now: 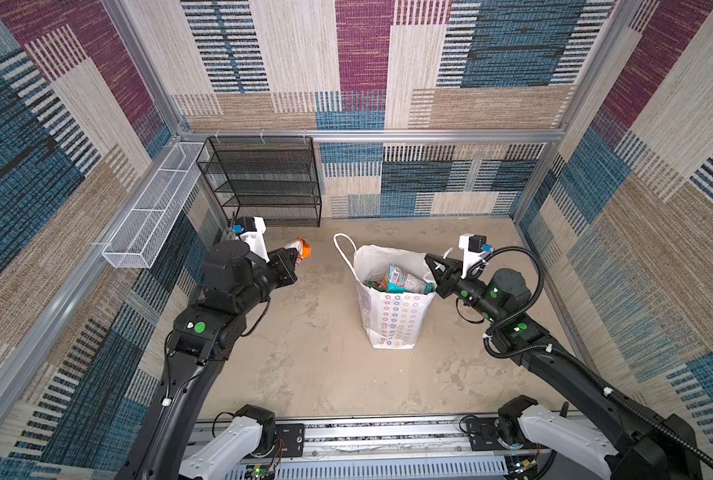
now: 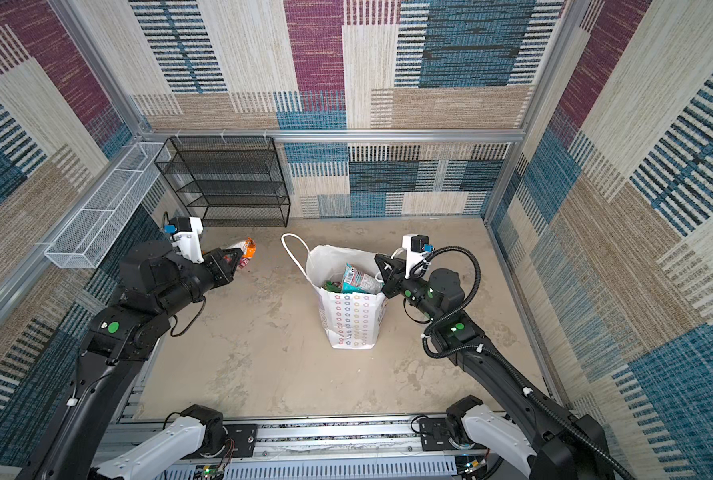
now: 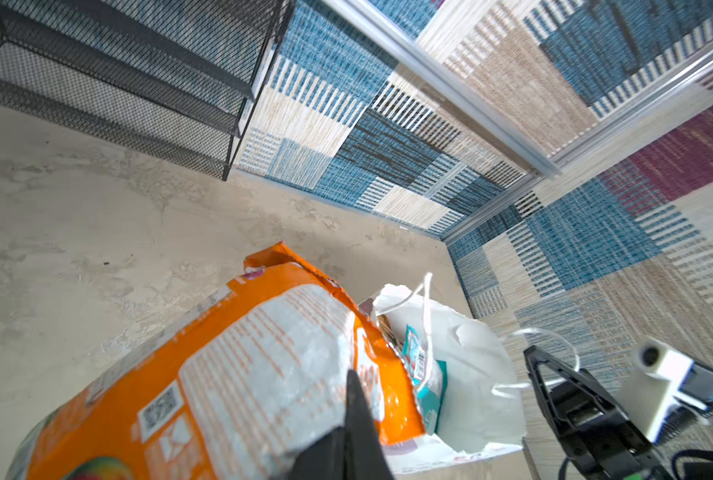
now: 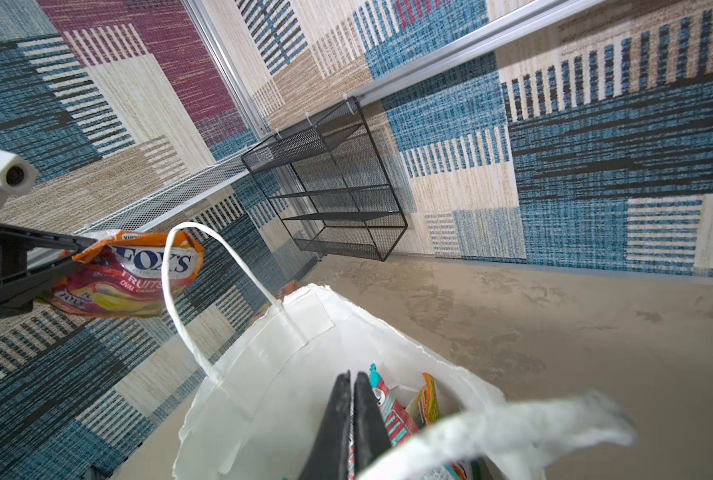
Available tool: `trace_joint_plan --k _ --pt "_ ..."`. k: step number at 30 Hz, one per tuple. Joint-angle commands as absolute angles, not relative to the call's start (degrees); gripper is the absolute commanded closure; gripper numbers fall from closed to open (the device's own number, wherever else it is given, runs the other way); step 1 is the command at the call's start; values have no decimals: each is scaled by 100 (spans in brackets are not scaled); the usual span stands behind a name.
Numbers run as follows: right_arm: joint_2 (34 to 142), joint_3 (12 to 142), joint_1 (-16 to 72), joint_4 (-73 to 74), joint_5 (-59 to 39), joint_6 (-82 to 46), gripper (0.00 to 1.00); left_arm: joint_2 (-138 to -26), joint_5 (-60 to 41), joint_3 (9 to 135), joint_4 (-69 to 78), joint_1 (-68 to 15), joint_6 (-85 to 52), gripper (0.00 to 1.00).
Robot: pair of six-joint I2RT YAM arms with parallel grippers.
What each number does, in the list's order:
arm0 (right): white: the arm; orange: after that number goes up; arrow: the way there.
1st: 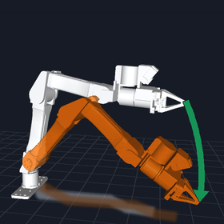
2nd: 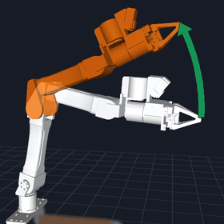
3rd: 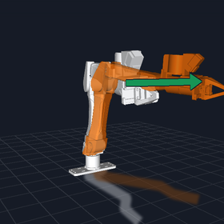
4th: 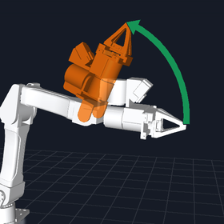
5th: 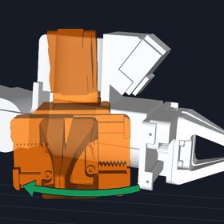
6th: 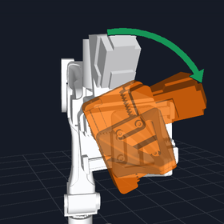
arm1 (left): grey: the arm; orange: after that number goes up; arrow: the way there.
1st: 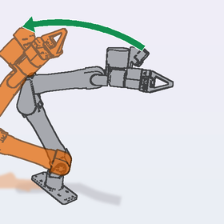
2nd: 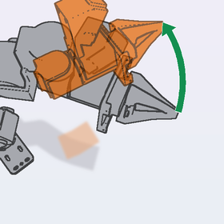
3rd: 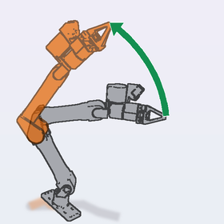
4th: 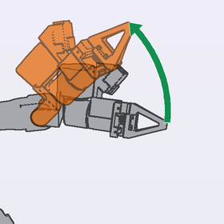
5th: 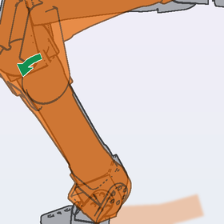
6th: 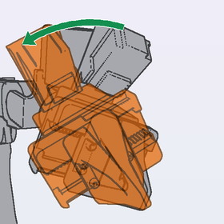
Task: Place the snacks into the paper bag
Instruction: 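Lift the orange packet with the left gripper and carry it toward the bag, then lower the orange packet with the left gripper into the bag opening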
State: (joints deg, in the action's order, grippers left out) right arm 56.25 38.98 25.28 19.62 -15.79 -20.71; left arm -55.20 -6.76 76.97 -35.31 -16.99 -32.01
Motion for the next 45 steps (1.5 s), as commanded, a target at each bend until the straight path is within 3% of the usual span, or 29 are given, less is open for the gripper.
trace_joint_plan --k 1,9,16,24,35,45 --pt "5516 3844 2547 2357 -1806 -2037 92 -5643 -1073 8238 -3744 -1722 -2963 100" --pt "5329 3655 2540 2711 -2111 -2014 91 -6186 -1403 9650 -3805 -2115 -2820 100" --pt "5029 3499 2546 2963 -2310 -2006 88 -7009 -941 10488 -3975 -3550 -2207 100" --pt "5014 3507 2565 2967 -2348 -1989 80 -7793 -591 11010 -4047 -4584 -1874 100" --pt "4913 3500 2593 2736 -1769 -1951 97 -8594 -591 11053 -4168 -5149 -1783 100" --pt "4957 3489 2593 2672 -1539 -1952 100 -9029 -778 10736 -4143 -5203 -1994 100"
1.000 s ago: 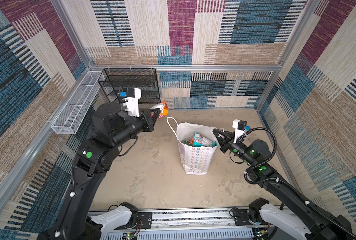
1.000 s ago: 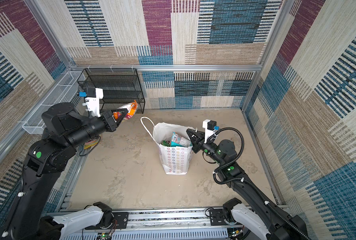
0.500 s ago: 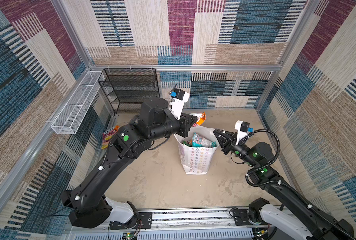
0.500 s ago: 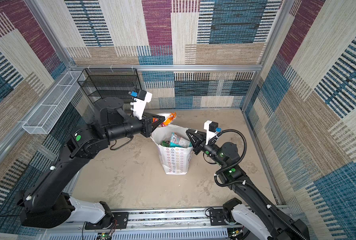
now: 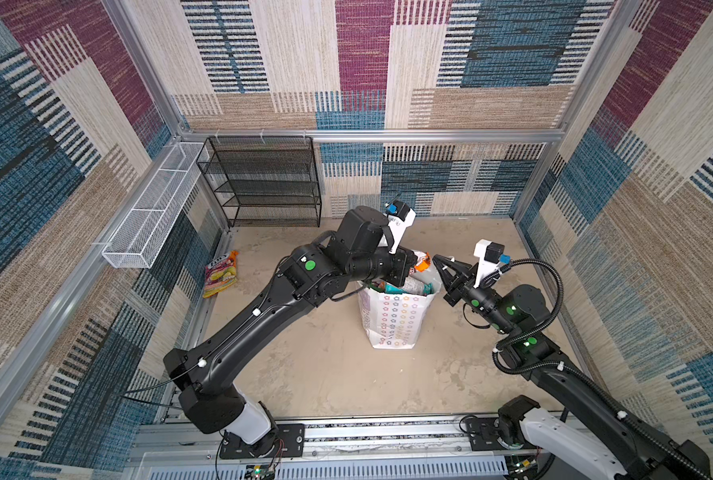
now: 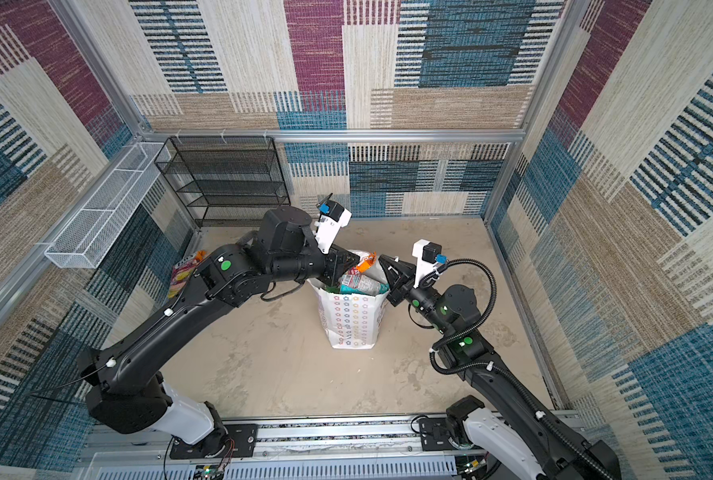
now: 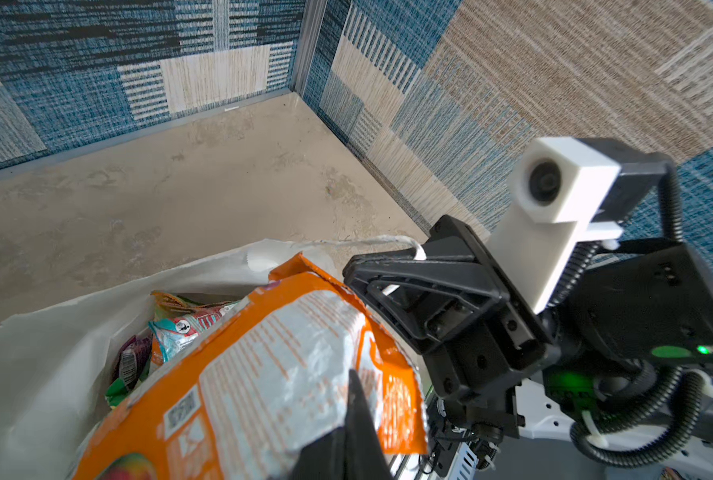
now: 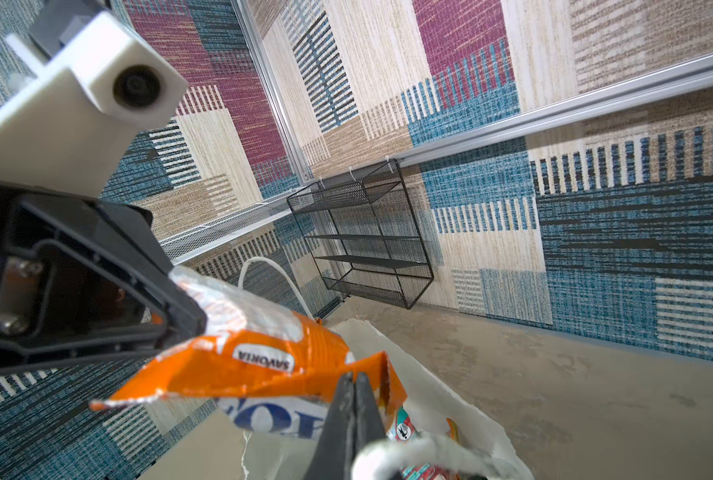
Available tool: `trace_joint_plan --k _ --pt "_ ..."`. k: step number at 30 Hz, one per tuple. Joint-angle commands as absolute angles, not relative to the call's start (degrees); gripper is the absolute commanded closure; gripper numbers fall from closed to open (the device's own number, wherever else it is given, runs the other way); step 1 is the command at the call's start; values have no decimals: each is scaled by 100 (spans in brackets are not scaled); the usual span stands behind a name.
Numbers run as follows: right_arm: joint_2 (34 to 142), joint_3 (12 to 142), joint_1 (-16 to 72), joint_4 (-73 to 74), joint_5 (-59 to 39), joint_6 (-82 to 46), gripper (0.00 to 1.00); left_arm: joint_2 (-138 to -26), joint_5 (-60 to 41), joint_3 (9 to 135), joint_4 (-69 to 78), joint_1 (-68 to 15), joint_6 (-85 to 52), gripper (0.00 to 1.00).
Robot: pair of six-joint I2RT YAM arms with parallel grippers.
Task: Place the snacks into the paper bag
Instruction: 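Lower the orange packet with the left gripper into the bag opening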
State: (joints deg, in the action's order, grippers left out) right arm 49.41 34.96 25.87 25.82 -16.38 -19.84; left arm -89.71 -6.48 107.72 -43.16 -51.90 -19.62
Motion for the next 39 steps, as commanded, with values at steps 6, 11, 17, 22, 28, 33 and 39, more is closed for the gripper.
trace_joint_plan --k 6,11,17,22,28,33,39 --pt "4982 3489 2593 2672 -1527 -1958 100 -9297 -712 10709 -4140 -5195 -1836 100" --pt "5013 3498 2593 2672 -1515 -1955 100 -9481 -525 10719 -4148 -5188 -1582 100" --pt "5048 3498 2593 2663 -1529 -1952 99 -9723 -555 10644 -4120 -5050 -1583 100" --pt "5081 3515 2593 2652 -1525 -1957 99 -10006 -845 10620 -4102 -4847 -1743 100" --pt "5113 3517 2593 2654 -1540 -1958 98 -10298 -1229 10597 -4134 -4647 -1845 100" --pt "5117 3526 2595 2654 -1550 -1969 98 -10428 -1344 10398 -4147 -4606 -1879 100" --pt "5150 3533 2593 2648 -1567 -1979 97 -10532 -1415 10086 -4043 -4575 -1967 100"
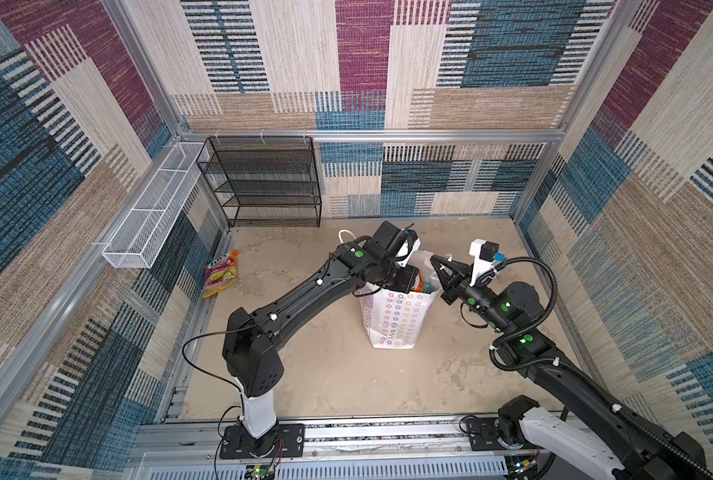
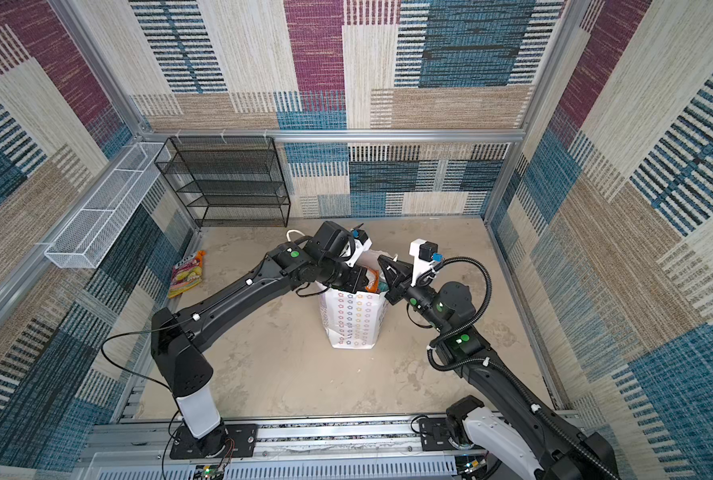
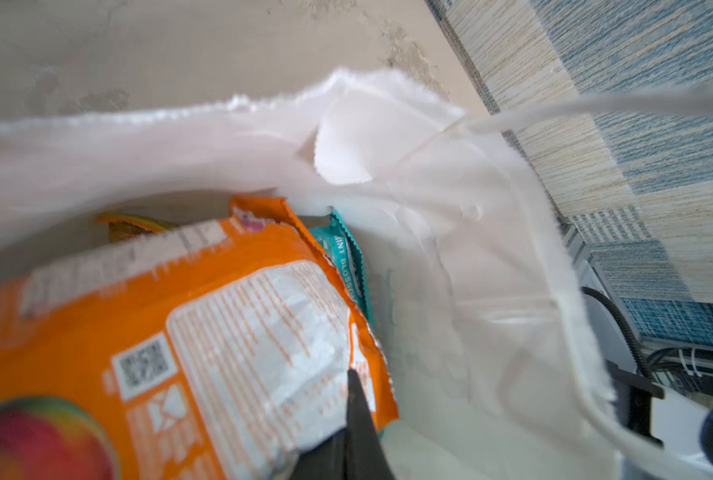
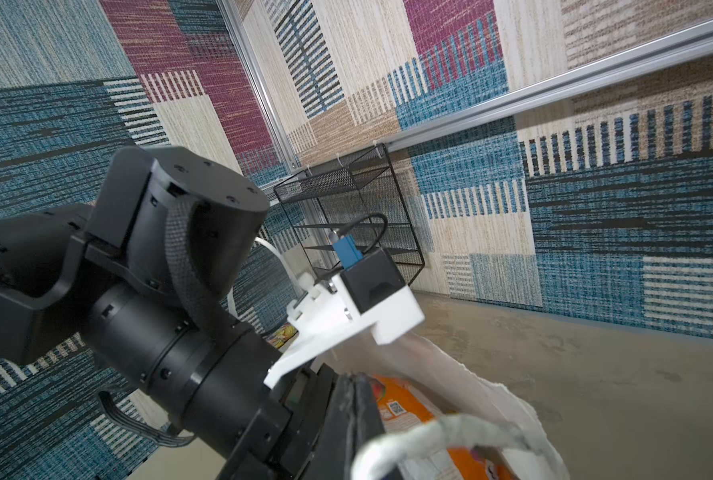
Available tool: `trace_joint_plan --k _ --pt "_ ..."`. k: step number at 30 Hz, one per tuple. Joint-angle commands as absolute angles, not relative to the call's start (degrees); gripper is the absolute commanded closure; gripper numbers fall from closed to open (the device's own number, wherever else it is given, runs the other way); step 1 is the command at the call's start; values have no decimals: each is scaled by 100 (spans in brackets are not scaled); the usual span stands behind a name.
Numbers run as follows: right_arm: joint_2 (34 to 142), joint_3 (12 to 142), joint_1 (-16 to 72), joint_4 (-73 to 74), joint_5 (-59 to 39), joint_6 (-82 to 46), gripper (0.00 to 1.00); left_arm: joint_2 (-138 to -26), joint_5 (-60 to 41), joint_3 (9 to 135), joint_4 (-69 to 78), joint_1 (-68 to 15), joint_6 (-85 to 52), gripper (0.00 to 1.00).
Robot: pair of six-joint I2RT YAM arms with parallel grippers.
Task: Place the snacks into the paper bag
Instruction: 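Lower the orange packet with the left gripper into the bag opening, then open the left gripper to release the orange packet inside the bag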
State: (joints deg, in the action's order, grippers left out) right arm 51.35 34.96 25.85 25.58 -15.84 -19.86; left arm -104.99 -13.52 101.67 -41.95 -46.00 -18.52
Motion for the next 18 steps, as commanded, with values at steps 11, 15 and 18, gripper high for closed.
trace_joint_plan --k 11,15,18 --pt "5130 3537 2602 2643 -1548 -1971 97 -10589 -1585 10209 -4069 -4491 -2235 94" --pt "5134 3538 2602 2646 -1555 -1984 97 -10394 -1801 10363 -4062 -4490 -2385 86" --pt "5150 3532 2603 2645 -1542 -1980 96 -10149 -1892 10424 -4061 -4500 -2484 82"
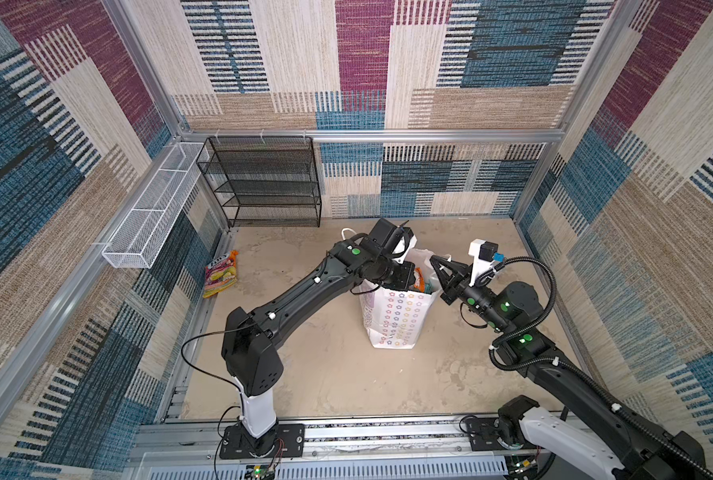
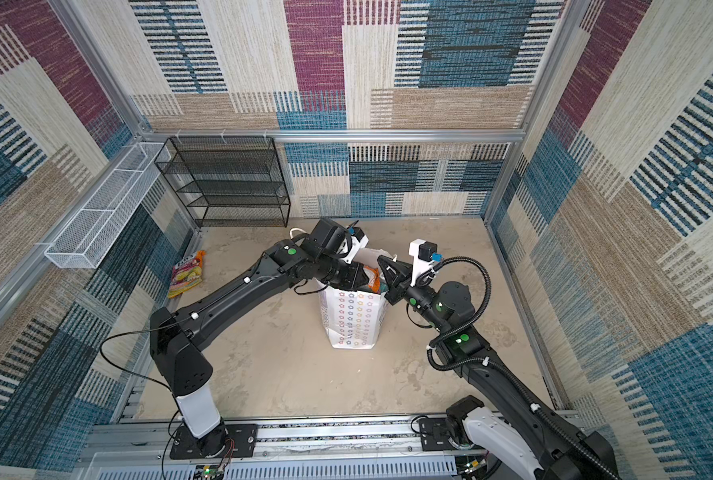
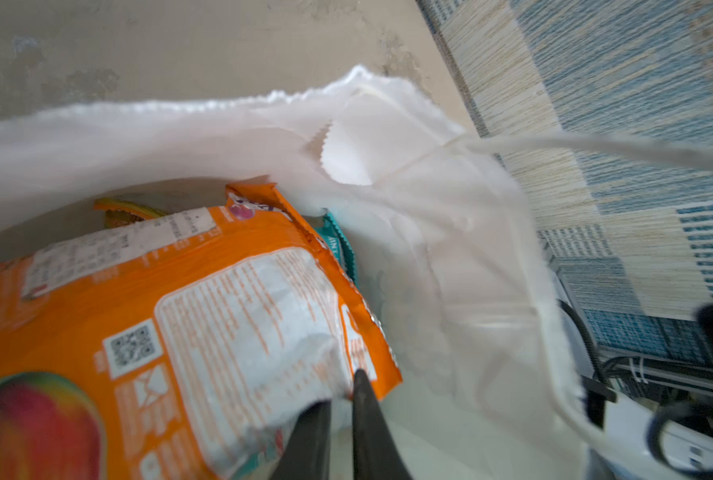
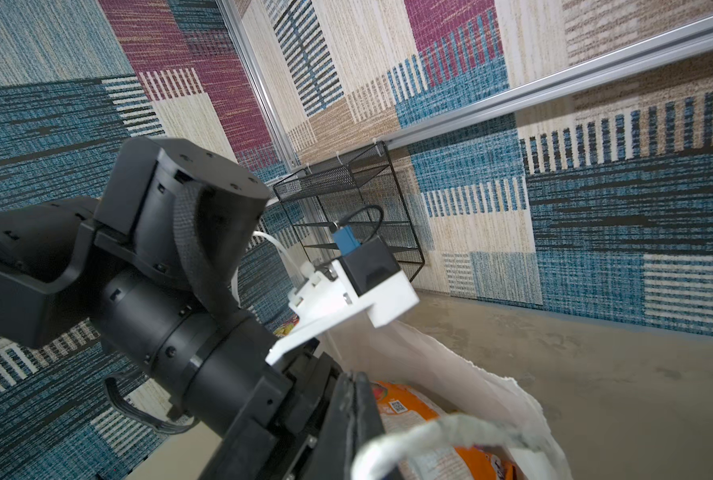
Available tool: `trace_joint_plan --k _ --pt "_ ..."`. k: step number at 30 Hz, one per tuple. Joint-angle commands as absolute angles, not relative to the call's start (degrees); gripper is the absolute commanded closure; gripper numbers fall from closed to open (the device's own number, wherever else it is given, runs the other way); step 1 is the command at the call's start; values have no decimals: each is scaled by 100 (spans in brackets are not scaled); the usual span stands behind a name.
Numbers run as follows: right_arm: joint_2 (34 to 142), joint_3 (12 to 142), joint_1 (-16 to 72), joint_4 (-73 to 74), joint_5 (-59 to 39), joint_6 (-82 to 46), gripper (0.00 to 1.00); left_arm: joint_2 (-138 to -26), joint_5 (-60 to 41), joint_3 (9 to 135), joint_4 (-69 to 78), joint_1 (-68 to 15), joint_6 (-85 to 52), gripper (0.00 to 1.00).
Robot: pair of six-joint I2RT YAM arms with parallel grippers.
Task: Place the snacks into the paper bag
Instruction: 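Open the left gripper to release the orange packet inside the bag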
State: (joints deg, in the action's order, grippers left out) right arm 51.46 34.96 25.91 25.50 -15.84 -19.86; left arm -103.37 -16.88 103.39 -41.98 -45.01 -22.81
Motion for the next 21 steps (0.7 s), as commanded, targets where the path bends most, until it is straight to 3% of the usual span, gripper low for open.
trace_joint_plan --k 1,12,21 --pt "5150 3531 2602 2646 -1540 -1984 96 -10052 -1890 10437 -4059 -4498 -2500 81" --pt "5176 3526 2602 2653 -1532 -1984 96 -9487 -1292 10609 -4169 -4544 -2315 73" --pt "5188 3530 2602 2643 -1519 -1974 95 -10447 -870 11516 -5105 -4544 -1885 84"
